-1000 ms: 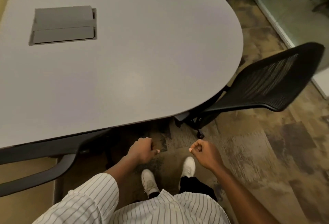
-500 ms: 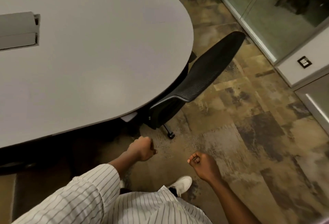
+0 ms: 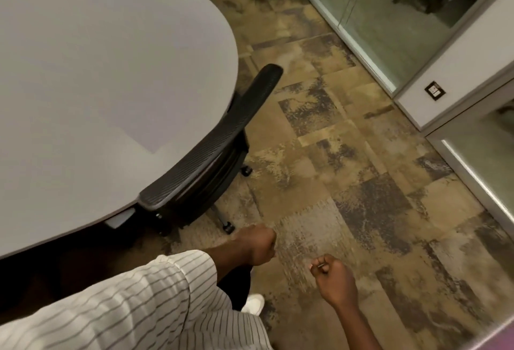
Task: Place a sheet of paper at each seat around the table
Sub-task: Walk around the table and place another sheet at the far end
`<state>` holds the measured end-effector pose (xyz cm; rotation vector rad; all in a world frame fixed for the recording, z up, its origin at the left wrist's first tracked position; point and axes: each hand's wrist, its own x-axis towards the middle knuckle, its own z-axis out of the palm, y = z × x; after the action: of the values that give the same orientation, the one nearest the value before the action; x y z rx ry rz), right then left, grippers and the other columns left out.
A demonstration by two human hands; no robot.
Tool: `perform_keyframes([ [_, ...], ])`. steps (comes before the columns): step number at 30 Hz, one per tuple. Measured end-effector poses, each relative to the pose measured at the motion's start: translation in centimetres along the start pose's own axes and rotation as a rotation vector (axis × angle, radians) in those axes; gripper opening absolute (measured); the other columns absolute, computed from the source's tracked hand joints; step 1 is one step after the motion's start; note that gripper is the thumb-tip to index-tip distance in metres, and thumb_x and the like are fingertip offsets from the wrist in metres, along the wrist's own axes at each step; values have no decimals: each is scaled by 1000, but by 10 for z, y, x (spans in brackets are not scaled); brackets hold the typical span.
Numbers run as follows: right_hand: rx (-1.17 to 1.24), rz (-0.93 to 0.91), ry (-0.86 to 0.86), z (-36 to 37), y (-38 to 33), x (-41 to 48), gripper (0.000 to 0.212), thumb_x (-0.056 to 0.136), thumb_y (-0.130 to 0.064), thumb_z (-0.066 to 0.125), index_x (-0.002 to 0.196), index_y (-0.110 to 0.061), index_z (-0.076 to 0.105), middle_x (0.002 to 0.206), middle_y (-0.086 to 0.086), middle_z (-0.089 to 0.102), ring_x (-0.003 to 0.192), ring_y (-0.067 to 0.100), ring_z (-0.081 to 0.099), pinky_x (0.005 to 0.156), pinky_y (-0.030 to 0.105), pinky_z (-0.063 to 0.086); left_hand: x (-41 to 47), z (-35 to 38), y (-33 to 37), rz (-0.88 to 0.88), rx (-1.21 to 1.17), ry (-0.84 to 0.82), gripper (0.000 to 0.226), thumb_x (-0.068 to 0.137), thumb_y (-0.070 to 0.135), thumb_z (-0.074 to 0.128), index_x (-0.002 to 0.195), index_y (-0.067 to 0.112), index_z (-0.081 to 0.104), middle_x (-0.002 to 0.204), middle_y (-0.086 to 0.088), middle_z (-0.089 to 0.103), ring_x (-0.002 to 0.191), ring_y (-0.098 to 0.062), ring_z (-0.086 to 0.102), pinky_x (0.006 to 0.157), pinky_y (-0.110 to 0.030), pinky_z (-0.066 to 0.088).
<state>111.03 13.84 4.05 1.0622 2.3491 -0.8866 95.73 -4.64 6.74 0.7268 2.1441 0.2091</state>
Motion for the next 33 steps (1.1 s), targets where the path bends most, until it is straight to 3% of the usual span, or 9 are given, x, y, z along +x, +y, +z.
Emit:
perform_keyframes([
  [3, -12, 49, 12, -25, 15, 30, 14, 89, -41, 76, 80, -34, 69, 84, -13, 77, 89, 21, 75, 76, 33, 58, 43, -22, 31, 21, 18, -14, 38, 104, 30, 61, 129, 3, 66, 138, -24, 64, 130, -44, 61, 101, -42, 52],
  [8, -66, 67, 11, -90, 14, 102, 21, 94, -36, 72, 76, -35, 60, 78, -16, 67, 84, 19, 70, 69, 30, 50, 141, -69, 75, 103, 47, -95, 29, 99, 28, 62, 101, 2, 72, 108, -21, 73, 106, -41, 70, 86, -46, 59],
  [13, -57, 63, 21, -167, -6, 176, 14, 98, -25, 67, 85, -29, 68, 84, -8, 74, 79, 17, 70, 72, 36, 58, 226, -135, 116, 165, 67, -106, 27, 100, 29, 62, 111, 6, 69, 117, -18, 72, 109, -38, 69, 92, -44, 59],
  [17, -92, 6, 29, -226, -35, 234, 25, 101, -21, 66, 78, -29, 61, 70, -15, 62, 65, 7, 58, 60, 29, 44, 285, -185, 132, 158, 21, -88, 26, 99, 29, 63, 109, 6, 70, 113, -16, 73, 107, -37, 70, 93, -46, 61],
  [19, -110, -16, 17, -249, -46, 263, 25, 101, -20, 65, 80, -31, 59, 71, -16, 60, 65, 5, 57, 60, 28, 44, 308, -208, 136, 139, -1, -80, 26, 99, 29, 64, 106, 6, 71, 111, -15, 74, 105, -36, 70, 92, -47, 61],
  [23, -116, -59, -20, -289, -66, 322, 10, 100, -24, 64, 91, -28, 66, 82, -6, 72, 81, 20, 69, 71, 39, 58, 347, -242, 140, 62, -46, -52, 28, 99, 31, 66, 105, 5, 73, 109, -16, 75, 104, -35, 71, 92, -47, 61],
  [27, -133, -108, -43, -325, -88, 388, 13, 95, -30, 69, 85, -35, 63, 70, -13, 65, 72, 12, 61, 66, 30, 48, 387, -270, 140, -44, -94, -4, 28, 98, 38, 67, 108, 12, 72, 116, -10, 75, 110, -32, 70, 97, -45, 60],
  [30, -167, -142, -59, -347, -103, 449, 12, 90, -33, 70, 80, -35, 64, 80, -9, 72, 81, 17, 70, 73, 34, 58, 419, -300, 141, -135, -134, 51, 23, 97, 38, 65, 106, 19, 74, 121, -8, 74, 114, -31, 71, 97, -41, 60],
  [33, -274, -231, -89, -374, -131, 514, 21, 91, -35, 66, 73, -36, 56, 88, -7, 74, 91, 22, 73, 76, 34, 57, 452, -334, 143, -243, -226, 130, 22, 97, 36, 65, 102, 19, 78, 119, -7, 77, 113, -27, 72, 88, -34, 56],
])
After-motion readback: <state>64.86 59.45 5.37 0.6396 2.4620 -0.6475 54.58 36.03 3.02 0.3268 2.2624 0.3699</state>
